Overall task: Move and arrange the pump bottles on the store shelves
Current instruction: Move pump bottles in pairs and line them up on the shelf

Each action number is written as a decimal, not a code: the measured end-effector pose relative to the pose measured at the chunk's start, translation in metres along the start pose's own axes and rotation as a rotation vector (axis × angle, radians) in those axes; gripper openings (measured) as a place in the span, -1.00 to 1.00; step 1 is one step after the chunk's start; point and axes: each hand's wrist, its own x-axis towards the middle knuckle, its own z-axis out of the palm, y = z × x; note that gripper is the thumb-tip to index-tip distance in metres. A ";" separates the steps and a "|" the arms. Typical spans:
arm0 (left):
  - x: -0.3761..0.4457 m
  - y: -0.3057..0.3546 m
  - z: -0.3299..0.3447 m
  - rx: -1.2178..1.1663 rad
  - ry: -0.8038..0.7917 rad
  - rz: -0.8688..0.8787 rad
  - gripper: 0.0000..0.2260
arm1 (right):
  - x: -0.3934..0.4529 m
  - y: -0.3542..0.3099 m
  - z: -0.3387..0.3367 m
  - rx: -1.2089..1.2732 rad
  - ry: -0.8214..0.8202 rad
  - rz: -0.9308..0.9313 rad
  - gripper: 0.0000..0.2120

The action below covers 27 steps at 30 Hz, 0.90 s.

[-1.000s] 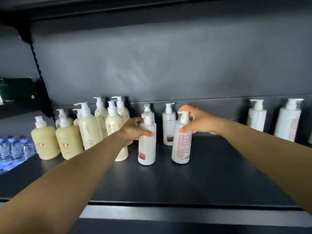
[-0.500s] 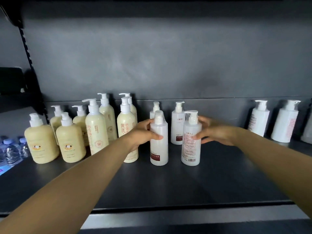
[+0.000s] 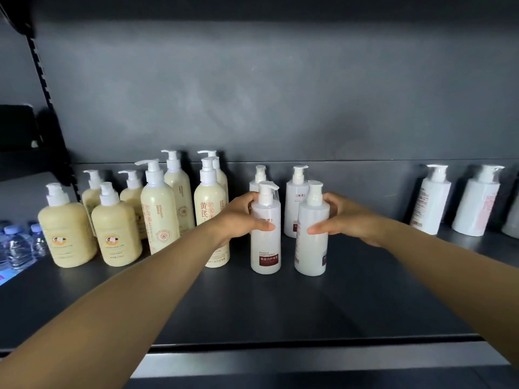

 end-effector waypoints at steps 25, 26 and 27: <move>0.012 0.005 -0.008 0.058 -0.033 -0.040 -0.47 | 0.015 0.004 0.026 0.120 0.159 -0.082 -0.39; 0.012 0.004 -0.008 0.054 -0.033 -0.042 -0.47 | 0.016 0.003 0.026 0.119 0.161 -0.079 -0.39; 0.012 0.003 -0.008 0.049 -0.032 -0.043 -0.47 | 0.016 0.003 0.026 0.119 0.164 -0.076 -0.39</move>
